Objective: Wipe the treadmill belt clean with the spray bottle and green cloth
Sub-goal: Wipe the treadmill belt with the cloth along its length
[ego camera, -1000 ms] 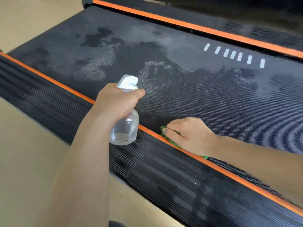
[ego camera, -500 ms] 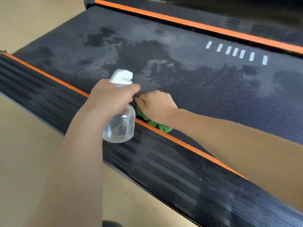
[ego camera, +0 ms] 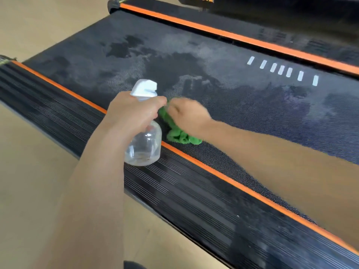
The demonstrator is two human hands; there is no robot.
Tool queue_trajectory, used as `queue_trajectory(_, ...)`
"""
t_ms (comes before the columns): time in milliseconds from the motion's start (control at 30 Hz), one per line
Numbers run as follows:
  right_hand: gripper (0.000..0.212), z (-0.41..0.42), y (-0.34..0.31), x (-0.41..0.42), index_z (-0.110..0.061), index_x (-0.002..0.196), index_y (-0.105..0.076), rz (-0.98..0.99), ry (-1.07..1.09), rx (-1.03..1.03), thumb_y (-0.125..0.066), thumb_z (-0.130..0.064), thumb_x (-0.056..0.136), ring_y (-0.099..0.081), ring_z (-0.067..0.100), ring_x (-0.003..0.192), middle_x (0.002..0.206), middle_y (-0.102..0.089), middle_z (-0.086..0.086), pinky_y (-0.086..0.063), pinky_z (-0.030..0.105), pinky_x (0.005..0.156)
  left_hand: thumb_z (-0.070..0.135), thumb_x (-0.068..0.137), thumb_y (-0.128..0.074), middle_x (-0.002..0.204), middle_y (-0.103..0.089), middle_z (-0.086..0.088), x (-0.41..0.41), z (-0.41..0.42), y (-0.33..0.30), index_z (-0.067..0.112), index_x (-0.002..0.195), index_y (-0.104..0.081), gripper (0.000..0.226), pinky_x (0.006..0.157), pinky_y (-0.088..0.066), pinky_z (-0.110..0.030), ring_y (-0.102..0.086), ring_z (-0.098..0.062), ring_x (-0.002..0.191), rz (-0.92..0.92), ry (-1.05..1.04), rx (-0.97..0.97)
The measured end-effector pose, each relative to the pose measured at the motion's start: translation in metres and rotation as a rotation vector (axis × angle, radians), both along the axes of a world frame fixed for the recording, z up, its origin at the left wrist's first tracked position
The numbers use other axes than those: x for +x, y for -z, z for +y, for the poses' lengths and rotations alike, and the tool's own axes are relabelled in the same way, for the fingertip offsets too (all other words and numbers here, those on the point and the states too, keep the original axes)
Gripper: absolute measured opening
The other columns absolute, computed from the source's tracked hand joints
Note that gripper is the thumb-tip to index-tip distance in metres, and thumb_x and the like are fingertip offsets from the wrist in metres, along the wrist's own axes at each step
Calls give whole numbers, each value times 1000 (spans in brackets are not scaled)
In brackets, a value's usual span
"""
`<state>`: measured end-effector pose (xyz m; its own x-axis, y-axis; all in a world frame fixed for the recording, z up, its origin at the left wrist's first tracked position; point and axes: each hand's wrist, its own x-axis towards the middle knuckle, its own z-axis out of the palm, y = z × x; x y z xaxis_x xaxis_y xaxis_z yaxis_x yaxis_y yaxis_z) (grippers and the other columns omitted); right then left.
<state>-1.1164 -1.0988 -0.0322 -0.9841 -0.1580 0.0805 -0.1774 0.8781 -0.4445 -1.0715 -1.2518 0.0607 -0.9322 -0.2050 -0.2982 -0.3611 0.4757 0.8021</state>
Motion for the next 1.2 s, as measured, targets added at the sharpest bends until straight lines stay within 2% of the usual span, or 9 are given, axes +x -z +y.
queue_trajectory(133,36,-9,18,17,-21,88,-58,68,-122,157,-35,-44,103,-58,27,86,87,-50,-7,-34,33,65,46,81,-75,79,-79,9,-3,-8,3,17,91,-81,32,93,-62,-42,-75,-18,85,-8,-6,-11)
queue_trajectory(433,42,95,4,123,-29,66,-39,-74,-288,226,-26,-53,98,-52,13,67,69,-43,-14,-50,36,62,48,84,-75,90,-81,4,3,7,5,20,96,-80,31,84,-61,-34,-75,-15,81,-48,61,0)
queue_trajectory(533,45,89,-5,95,-24,61,-36,-6,-228,195,-32,-49,98,-46,16,66,64,-44,-10,-50,38,65,47,84,-75,93,-81,4,3,10,-1,19,98,-79,32,82,-58,-34,-75,-16,86,-26,64,-2)
queue_trajectory(633,44,52,-11,36,-19,66,-41,13,116,-73,-39,-45,101,-50,25,77,72,-49,-4,-43,37,71,46,84,-74,90,-81,5,6,14,-4,19,97,-80,30,89,-59,-35,-76,-17,89,-27,80,-6)
queue_trajectory(733,36,7,8,17,-20,84,-58,7,42,39,-36,-43,102,-57,25,88,87,-56,-4,-46,37,71,45,84,-74,87,-82,6,7,12,-3,20,96,-80,28,89,-59,-35,-75,-17,89,-37,83,-10)
queue_trajectory(800,37,2,16,24,-18,87,-59,61,-37,106,-36,-43,102,-56,23,87,87,-54,-5,-43,35,66,44,84,-74,87,-82,6,6,11,-2,20,95,-80,27,89,-59,-36,-76,-17,91,-50,94,-24)
queue_trajectory(967,48,49,16,92,-21,69,-48,75,-124,135,-31,-55,99,-55,19,71,71,-52,-10,-42,32,61,50,79,-75,89,-81,5,6,16,4,21,93,-79,32,89,-61,-36,-73,-16,80,-73,118,-2)
queue_trajectory(1067,42,88,17,132,-25,65,-38,71,-138,109,-32,-51,98,-45,11,60,63,-41,-13,-34,27,54,51,77,-76,91,-81,2,9,25,6,22,94,-78,34,89,-63,-38,-72,-16,72,-97,149,31)
queue_trajectory(1200,46,94,4,110,-21,61,-38,88,-138,106,-36,-49,97,-46,20,60,60,-44,-8,-43,34,57,45,84,-75,90,-82,2,13,28,0,19,98,-78,30,79,-62,-32,-69,-8,56,-72,160,6)
